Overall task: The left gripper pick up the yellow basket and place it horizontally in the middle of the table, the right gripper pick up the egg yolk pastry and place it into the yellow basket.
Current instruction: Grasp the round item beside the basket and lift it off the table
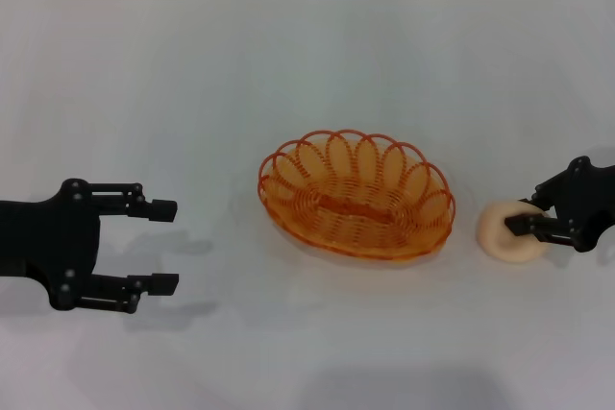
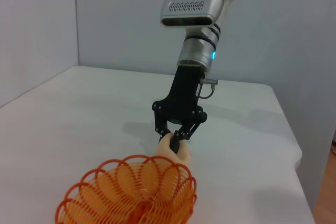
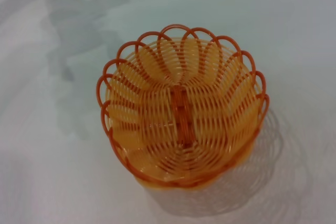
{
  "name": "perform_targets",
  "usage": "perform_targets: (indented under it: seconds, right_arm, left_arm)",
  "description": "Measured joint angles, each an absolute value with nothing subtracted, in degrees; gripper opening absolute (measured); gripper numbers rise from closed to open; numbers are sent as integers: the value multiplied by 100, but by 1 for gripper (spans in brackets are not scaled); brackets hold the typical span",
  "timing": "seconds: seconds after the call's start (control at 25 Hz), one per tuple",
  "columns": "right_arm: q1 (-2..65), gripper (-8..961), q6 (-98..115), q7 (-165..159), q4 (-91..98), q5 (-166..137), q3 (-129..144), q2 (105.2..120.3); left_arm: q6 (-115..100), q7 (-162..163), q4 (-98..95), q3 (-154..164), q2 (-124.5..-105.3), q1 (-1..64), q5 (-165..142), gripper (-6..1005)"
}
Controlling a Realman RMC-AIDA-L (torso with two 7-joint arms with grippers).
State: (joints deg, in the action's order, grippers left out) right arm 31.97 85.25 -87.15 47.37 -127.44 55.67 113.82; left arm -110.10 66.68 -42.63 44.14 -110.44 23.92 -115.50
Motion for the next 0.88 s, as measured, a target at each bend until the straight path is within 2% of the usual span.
perform_targets:
  seconds: [0.24, 0.44, 0.64, 0.88]
  right_arm:
    - [3194, 143, 8577, -8739, 4773, -12723, 5529, 11360]
    - [3153, 115, 8752, -8831, 4953, -12671, 5390, 11325]
    - [3176, 81, 9532, -8961, 5235, -12647, 4563, 11239]
    - [3244, 55, 10205, -9501, 5821, -12413, 4065, 11239]
  left_arm:
    - [-10870, 6541, -4263, 4403, -11118, 2356, -11556, 748]
    - [-10665, 6371, -4238, 4404, -11225, 2279, -11595, 748]
    - [-10576, 6224, -4290, 4396, -11432, 2252, -11918, 748]
    - [-10612, 6191, -4338, 4407, -11475, 2226, -11986, 748]
